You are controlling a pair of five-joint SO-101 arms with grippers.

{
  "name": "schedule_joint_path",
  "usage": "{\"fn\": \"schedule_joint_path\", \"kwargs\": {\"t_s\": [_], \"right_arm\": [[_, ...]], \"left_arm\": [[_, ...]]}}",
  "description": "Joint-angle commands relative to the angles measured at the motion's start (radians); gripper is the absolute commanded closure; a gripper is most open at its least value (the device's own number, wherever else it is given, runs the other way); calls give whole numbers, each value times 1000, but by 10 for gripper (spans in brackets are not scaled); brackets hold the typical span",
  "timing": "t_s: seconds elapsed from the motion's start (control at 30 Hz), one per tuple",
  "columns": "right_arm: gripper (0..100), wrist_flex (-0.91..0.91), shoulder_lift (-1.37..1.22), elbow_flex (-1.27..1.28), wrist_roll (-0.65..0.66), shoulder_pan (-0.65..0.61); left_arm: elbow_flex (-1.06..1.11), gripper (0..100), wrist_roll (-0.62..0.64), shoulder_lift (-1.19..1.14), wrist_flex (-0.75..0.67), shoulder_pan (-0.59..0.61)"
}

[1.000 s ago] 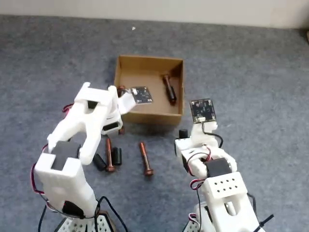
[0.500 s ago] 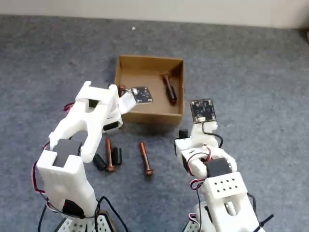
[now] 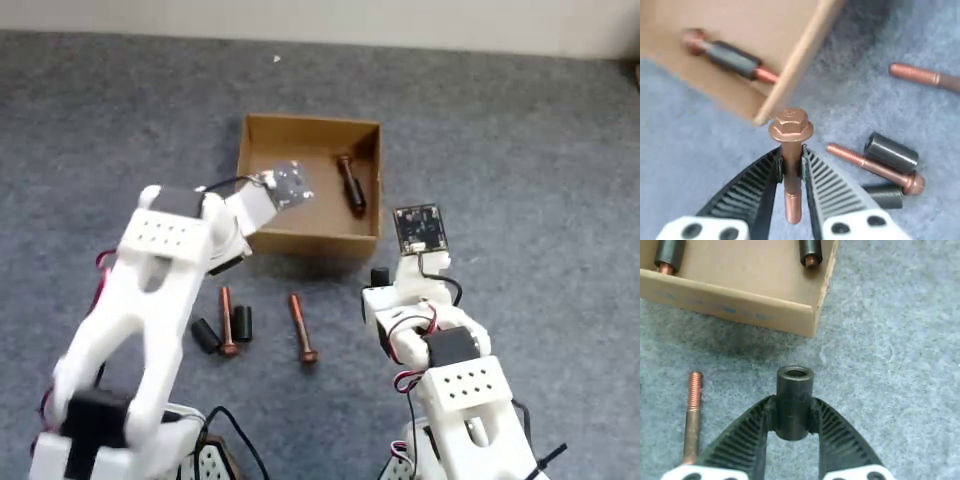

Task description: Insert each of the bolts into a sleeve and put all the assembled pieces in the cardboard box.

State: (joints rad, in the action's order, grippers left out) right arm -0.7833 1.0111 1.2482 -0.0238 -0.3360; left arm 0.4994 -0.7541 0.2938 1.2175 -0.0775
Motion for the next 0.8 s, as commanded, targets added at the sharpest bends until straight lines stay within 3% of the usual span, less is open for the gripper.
{"fn": "schedule_joint_path", "kwargs": {"t_s": [0.0,0.33,0.57,0.77], "right_arm": [[994,-28,110,-8,11,10],[994,-62,522,140,11,-45],[994,-50,737,231,11,-134],[994,91,825,374,55,-176]], "left_arm": [[10,995,129,193,2,-18],[160,995,543,616,-163,-119],[298,995,761,855,-310,-159],[443,995,895,1036,-488,-208]]}}
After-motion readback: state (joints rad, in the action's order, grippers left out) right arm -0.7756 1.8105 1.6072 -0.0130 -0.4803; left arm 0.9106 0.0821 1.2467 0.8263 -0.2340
